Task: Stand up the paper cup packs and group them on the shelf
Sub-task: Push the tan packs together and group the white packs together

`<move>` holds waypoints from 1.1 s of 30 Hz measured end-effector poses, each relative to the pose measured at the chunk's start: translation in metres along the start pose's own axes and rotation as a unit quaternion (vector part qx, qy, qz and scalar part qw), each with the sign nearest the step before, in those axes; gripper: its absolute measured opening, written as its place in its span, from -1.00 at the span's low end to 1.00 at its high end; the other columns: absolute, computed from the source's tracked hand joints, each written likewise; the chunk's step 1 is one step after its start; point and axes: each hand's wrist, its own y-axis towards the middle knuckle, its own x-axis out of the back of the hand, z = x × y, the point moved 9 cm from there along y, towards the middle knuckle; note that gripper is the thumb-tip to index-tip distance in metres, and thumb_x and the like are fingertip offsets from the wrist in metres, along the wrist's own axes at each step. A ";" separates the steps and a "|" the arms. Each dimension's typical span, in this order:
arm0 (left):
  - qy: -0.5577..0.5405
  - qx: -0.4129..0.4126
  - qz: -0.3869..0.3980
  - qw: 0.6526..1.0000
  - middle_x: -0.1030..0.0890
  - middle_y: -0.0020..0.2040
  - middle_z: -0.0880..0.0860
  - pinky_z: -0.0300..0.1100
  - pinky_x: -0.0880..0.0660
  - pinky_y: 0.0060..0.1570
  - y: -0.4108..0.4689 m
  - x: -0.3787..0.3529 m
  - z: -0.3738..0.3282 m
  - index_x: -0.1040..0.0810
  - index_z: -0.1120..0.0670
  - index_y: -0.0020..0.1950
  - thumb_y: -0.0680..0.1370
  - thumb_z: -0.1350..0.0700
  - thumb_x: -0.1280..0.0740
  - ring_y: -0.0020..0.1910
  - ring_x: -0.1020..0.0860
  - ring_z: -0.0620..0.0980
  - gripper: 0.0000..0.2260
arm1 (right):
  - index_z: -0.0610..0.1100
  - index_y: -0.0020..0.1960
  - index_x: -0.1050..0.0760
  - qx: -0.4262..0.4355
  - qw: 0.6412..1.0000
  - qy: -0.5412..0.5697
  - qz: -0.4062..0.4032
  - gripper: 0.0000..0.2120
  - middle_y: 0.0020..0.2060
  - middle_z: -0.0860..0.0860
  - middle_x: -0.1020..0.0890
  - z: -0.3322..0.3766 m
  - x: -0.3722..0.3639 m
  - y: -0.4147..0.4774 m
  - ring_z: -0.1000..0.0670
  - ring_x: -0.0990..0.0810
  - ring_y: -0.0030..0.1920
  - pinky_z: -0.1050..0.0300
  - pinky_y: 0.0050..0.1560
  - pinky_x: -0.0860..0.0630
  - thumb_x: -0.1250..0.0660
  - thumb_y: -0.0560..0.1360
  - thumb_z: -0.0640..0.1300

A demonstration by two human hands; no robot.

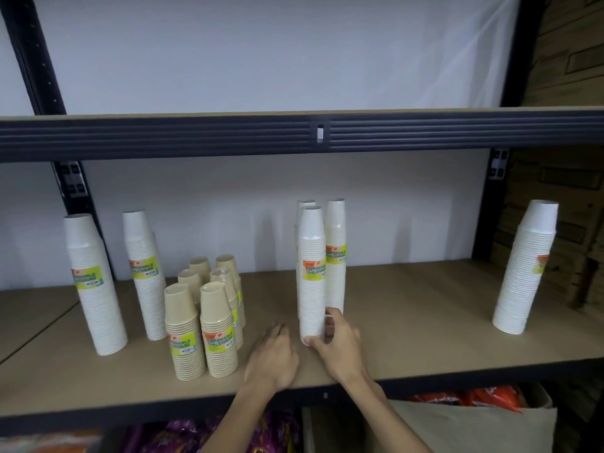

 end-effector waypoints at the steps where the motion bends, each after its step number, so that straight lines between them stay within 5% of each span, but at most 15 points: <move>1: 0.001 0.000 0.000 1.000 -0.18 0.57 0.14 -0.14 -0.04 0.50 -0.001 0.001 -0.001 -0.18 0.18 0.54 0.64 0.10 -0.03 0.55 -0.12 0.04 -0.54 | -0.01 0.25 -0.47 -0.002 1.000 0.001 0.001 -0.45 0.04 0.11 -0.67 -0.001 0.000 0.000 0.16 -0.63 0.01 0.51 -0.13 -0.46 -0.58 0.32 -0.07; 7: 0.001 0.001 0.027 1.000 -0.15 0.58 0.10 -0.10 -0.01 0.52 0.004 -0.005 0.004 -0.14 0.15 0.57 0.67 0.00 0.02 0.57 -0.06 0.03 -0.52 | -0.01 0.37 -0.39 -0.033 0.999 -0.008 -0.015 -0.34 0.06 0.06 -0.60 -0.010 0.030 -0.004 0.10 -0.57 0.04 0.32 0.00 -0.44 -0.56 0.34 0.05; 11: 0.020 0.000 0.052 0.998 -0.09 0.60 0.09 -0.06 0.05 0.54 0.014 -0.012 0.008 -0.08 0.13 0.59 0.67 -0.02 0.05 0.58 0.01 0.03 -0.50 | -0.08 0.25 -0.50 -0.066 0.993 -0.055 -0.084 -0.56 -0.07 0.04 -0.64 -0.043 0.102 -0.006 0.05 -0.62 -0.05 0.07 0.13 -0.56 -0.51 0.42 -0.04; 17: 0.044 0.007 0.060 0.997 -0.01 0.61 0.03 -0.04 0.05 0.53 0.023 -0.019 0.011 -0.01 0.09 0.60 0.68 -0.03 0.09 0.58 0.05 -0.02 -0.50 | -0.17 0.15 -0.48 -0.131 0.963 -0.082 -0.220 -0.73 -0.02 -0.09 -0.61 -0.100 0.226 -0.016 -0.08 -0.61 0.00 0.08 0.06 -0.53 -0.44 0.47 -0.23; 23: 0.030 0.013 0.051 0.998 -0.04 0.61 0.02 -0.06 0.04 0.53 0.024 -0.021 0.013 -0.05 0.07 0.60 0.68 -0.04 0.10 0.58 0.02 -0.03 -0.51 | -0.14 0.22 -0.26 -0.191 0.898 -0.080 -0.389 -0.45 0.23 -0.20 -0.35 -0.126 0.299 -0.027 -0.21 -0.45 0.17 -0.09 0.02 -0.48 -0.50 0.38 -0.29; 27: 0.029 0.008 0.046 0.999 -0.05 0.61 0.02 -0.09 0.04 0.52 0.023 -0.018 0.010 -0.06 0.07 0.59 0.69 -0.04 0.10 0.58 0.02 -0.03 -0.52 | -0.10 0.48 -0.11 -0.226 0.907 -0.061 -0.350 -0.19 0.35 -0.25 -0.37 -0.144 0.309 -0.008 -0.30 -0.43 0.31 -0.19 0.21 -0.47 -0.51 0.40 -0.28; 33: 0.024 0.004 0.042 0.999 -0.08 0.60 0.03 -0.06 0.02 0.53 0.029 -0.024 0.017 -0.07 0.07 0.59 0.68 -0.05 0.08 0.58 -0.01 -0.02 -0.51 | -0.24 0.41 -0.28 -0.242 0.920 -0.076 -0.300 -0.43 0.31 -0.27 -0.48 -0.146 0.311 0.007 -0.28 -0.46 0.32 -0.14 0.23 -0.47 -0.45 0.49 -0.24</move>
